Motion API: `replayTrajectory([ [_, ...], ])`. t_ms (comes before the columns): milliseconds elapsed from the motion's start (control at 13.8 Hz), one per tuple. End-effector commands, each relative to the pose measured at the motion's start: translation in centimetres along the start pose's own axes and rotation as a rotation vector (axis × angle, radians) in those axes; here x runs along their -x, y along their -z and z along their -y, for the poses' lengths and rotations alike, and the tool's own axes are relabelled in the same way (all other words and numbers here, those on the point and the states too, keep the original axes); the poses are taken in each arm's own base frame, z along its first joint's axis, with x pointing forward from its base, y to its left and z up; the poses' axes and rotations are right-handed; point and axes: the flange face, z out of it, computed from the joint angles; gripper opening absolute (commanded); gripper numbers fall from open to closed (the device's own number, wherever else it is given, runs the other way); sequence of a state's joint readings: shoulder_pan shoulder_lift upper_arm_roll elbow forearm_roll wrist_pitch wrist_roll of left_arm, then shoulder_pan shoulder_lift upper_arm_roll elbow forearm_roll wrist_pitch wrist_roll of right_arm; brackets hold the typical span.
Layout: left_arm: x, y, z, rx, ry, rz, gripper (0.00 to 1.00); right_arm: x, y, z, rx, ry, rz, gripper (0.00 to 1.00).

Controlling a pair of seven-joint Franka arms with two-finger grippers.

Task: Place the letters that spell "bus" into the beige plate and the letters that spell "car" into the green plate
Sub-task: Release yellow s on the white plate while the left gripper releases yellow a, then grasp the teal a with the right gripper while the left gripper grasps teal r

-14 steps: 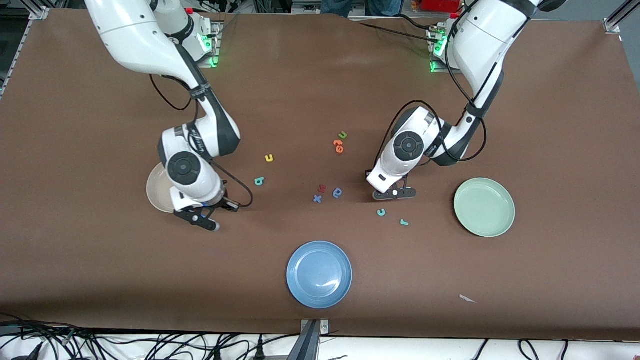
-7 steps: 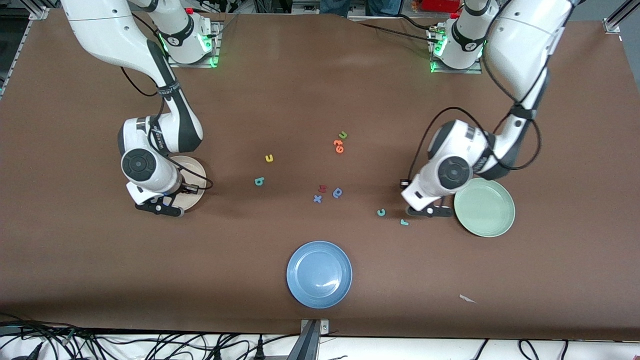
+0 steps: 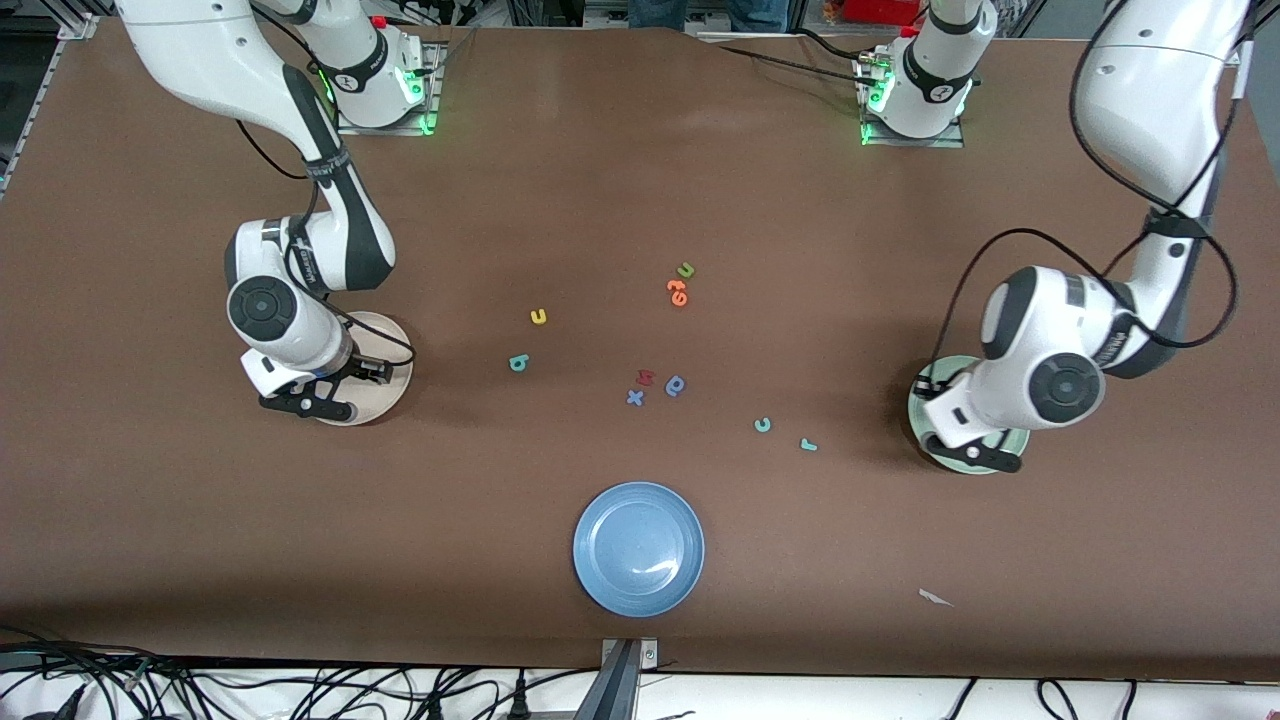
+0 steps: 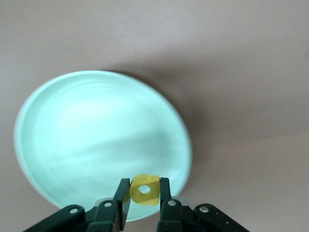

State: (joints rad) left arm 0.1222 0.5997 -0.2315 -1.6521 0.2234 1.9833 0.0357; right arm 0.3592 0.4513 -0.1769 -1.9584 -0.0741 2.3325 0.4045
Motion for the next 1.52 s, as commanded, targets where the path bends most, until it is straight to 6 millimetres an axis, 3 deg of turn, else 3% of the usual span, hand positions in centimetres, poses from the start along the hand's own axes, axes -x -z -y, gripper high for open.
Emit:
replayTrajectory([
  [0,-0.6,-0.1,1.1,-0.021,-0.006,-0.001,0.09,0.8,5.0,6.3,-0.017,-0.095,0.017,0.76],
  [72,-0.6,-0.9,2.0,-0.019,0.011,0.011,0.31,1.6,4.9,8.5,-0.024,-0.134,0.024,0.72],
  [145,-0.9,-1.3,2.4,-0.024,-0.002,0.014,0.75,2.8,4.7,11.1,-0.038,-0.168,0.029,0.71],
  [217,-1.2,-1.4,2.7,-0.032,-0.013,0.01,1.0,3.1,4.6,13.1,-0.056,-0.268,0.04,0.69],
  [507,-2.0,1.3,2.7,-0.018,0.016,-0.042,1.0,4.3,2.0,17.5,-0.069,-0.513,0.041,0.69],
  [652,-2.4,1.2,1.1,0.076,0.117,-0.047,1.0,6.2,0.2,20.2,-0.063,-0.591,0.045,0.69],
  [797,-3.9,1.0,-3.9,0.149,0.19,-0.09,1.0,7.0,-1.2,21.4,-0.078,-0.637,0.036,0.69],
  [1014,-5.3,-0.6,-9.6,0.173,0.347,-0.111,1.0,7.9,-2.5,22.5,-0.07,-0.641,0.04,0.65],
  [1304,-6.3,-3.0,-14.9,0.202,0.613,-0.117,1.0,8.2,-3.3,22.7,-0.061,-0.63,0.038,0.59],
  [1449,-6.8,-4.2,-15.9,0.222,0.747,-0.115,1.0,8.1,-3.7,22.5,-0.055,-0.62,0.033,0.48],
])
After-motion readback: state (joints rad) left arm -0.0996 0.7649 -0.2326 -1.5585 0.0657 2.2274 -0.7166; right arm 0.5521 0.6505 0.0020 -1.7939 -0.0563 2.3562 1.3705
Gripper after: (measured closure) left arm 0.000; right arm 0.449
